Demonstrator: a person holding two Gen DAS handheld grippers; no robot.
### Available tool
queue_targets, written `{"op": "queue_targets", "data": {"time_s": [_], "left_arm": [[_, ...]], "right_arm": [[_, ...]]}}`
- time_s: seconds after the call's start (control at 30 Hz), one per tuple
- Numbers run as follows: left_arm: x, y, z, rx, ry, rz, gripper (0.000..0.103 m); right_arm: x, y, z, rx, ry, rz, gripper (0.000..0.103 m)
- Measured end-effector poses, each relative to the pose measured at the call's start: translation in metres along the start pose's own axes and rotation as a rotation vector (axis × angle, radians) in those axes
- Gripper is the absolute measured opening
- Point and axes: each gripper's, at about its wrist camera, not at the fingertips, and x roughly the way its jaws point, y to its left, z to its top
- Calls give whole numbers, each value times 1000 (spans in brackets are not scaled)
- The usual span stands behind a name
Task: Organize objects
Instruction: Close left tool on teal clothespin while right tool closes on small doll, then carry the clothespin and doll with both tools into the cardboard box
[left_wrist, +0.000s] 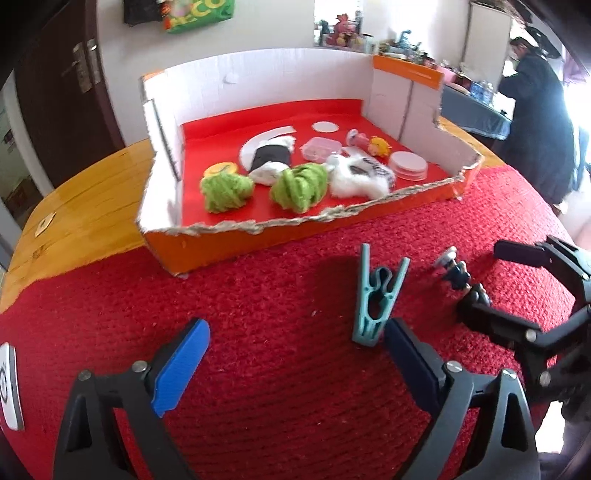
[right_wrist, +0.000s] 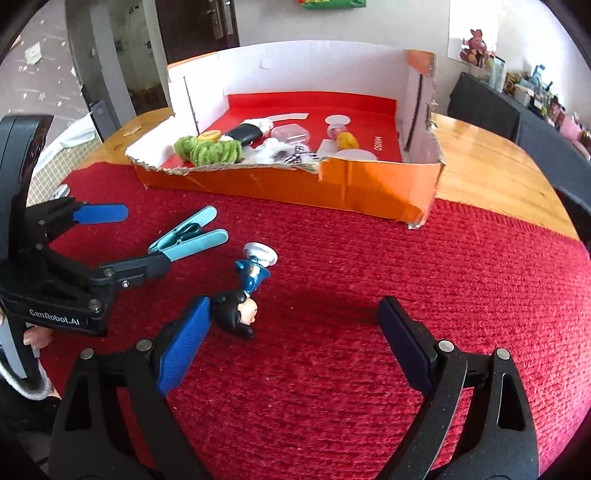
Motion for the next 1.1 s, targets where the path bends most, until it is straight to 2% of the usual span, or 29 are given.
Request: {"op": "queue_targets", "data": {"time_s": [0.13,0.2,0.23,0.37,0.43,0.57,0.63,0.7,0.77,0.9,1.1], "left_arm": [[2,-8,4,54,-4,-30,84],[2,-10,6,72,-12,-46,77],[3,-11,7,80,-14,-56,75],[6,-13,10,98,-27,-85,70],[6,-15,11,110,-35,-104,64],[7,-18,13,120,-42,-131,61],[7,-19,14,125,-46,-139,49],[6,-21,13,133,-51,-161,41],[5,-22,13,133,-54,-193,27],[4,-20,11,122,-55,-225,25],[-14,-23,9,129,-84,-231,25]], "right_arm": [[0,2,1,0,-6,6,88],[0,6,0,1,-14,9,77],[1,8,0,2,-19,4,76],[3,17,-1,-16,-35,-34,66],[5,21,0,-27,-34,-54,65],[7,24,3,-38,-30,-62,60],[8,25,4,-37,-31,-63,53],[8,25,4,-39,-35,-49,40],[8,25,3,-28,-40,-30,34],[6,24,2,-17,-48,-2,33],[-7,23,7,-7,-87,35,33]]}}
